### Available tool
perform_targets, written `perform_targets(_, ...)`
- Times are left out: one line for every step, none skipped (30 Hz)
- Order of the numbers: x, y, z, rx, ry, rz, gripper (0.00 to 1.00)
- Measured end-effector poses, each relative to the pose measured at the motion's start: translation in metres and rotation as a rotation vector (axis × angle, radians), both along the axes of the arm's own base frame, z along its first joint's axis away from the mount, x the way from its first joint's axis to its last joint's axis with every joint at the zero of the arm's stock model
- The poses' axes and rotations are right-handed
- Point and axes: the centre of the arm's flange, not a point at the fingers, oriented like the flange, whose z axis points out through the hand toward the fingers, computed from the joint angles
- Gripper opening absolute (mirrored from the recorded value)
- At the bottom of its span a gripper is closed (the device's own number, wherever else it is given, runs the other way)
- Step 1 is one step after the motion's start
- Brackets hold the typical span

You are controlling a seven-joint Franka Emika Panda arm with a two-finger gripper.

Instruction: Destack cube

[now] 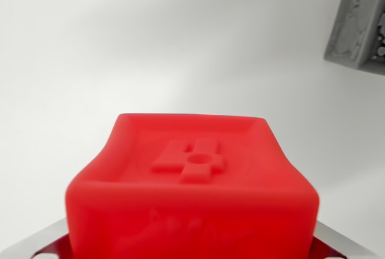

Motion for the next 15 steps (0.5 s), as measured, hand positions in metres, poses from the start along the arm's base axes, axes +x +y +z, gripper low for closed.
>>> perform_targets(0.0,0.001,0.0,0.0,0.0,0.001,0.0)
perform_targets(0.0,0.003,-0.001,0.0,0.0,0.004,0.0)
perform_targets(0.0,0.005,-0.002,0.0,0.001,0.006,0.0)
perform_targets(0.001,0.007,-0.003,0.0,0.001,0.008,0.0)
perform_targets(0.001,0.009,-0.004,0.0,0.0,0.011,0.0)
perform_targets(0.001,0.011,-0.004,0.0,0.0,0.013,0.0)
perform_targets(0.001,0.013,-0.005,0.0,0.0,0.016,0.0)
perform_targets(0.001,0.014,-0.006,0.0,0.0,0.017,0.0)
perform_targets(0.001,0.015,-0.006,0.0,0.0,0.019,0.0)
perform_targets(0.002,0.017,-0.007,0.0,0.0,0.021,0.0)
perform_targets(0.002,0.019,-0.008,0.0,0.001,0.024,0.0)
perform_targets(0.002,0.022,-0.009,0.0,0.001,0.027,0.0)
perform_targets(0.002,0.023,-0.009,0.0,0.001,0.028,0.0)
perform_targets(0.002,0.025,-0.01,0.0,0.001,0.031,0.0)
perform_targets(0.002,0.027,-0.011,0.0,0.001,0.033,0.0)
